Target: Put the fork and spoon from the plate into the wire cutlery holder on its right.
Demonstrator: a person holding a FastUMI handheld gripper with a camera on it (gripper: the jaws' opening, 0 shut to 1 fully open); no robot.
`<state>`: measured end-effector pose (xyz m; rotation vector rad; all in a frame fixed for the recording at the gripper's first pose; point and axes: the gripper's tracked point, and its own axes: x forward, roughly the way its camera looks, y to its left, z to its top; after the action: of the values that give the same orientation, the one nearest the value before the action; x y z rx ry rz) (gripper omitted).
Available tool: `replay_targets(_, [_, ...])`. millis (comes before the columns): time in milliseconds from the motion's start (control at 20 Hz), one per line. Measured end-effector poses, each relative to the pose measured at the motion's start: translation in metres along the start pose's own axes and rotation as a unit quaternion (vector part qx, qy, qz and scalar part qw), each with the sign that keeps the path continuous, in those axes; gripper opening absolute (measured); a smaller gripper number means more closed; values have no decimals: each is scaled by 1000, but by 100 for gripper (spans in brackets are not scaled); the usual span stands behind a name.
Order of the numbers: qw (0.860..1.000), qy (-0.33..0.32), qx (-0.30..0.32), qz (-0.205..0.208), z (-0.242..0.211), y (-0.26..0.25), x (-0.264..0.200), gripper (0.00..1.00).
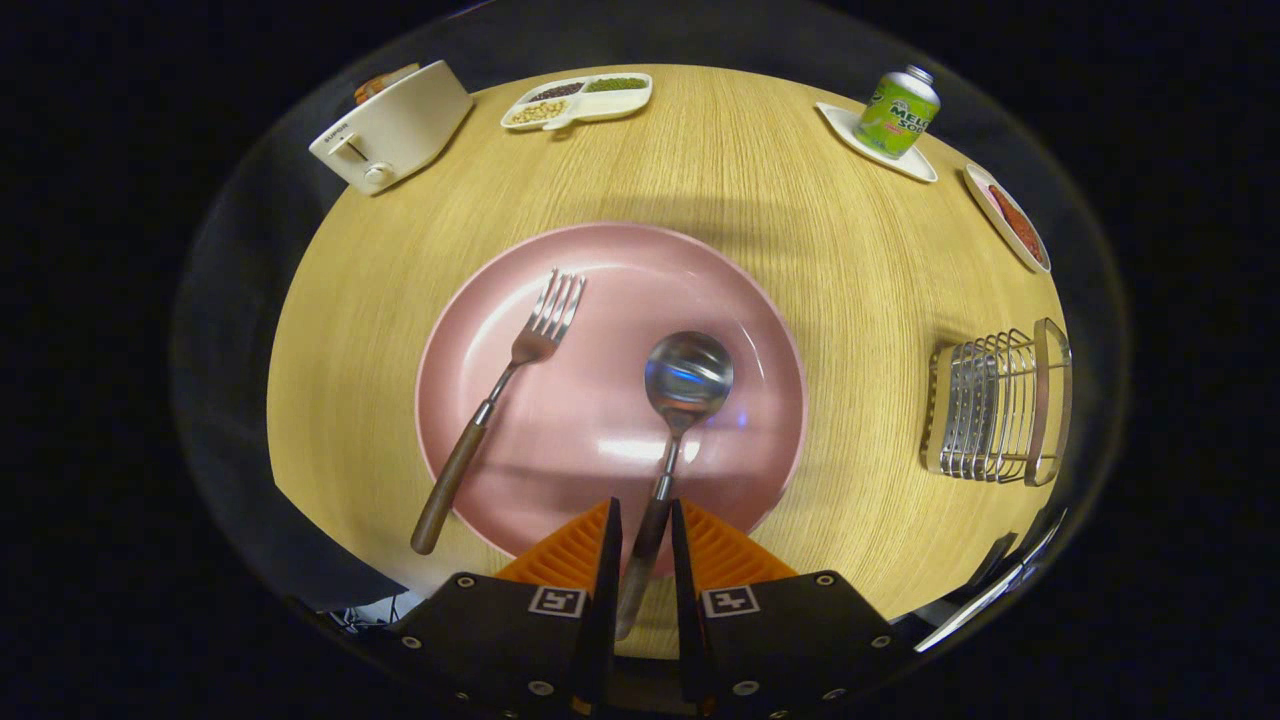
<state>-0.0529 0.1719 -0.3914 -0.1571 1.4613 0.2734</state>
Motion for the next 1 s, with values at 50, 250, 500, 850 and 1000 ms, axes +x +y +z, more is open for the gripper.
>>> replay_targets(50, [1000,4,-2,-5,-1,-2,2,25])
replay_targets(250, [1000,9,5,-15,2,-6,6,15])
replay_targets(500, [1000,8,5,-15,7,-4,7,6])
replay_targets(850, [999,-26,22,-17,7,7,-13,4])
replay_targets(1000, [998,-44,38,-23,7,11,-24,4])
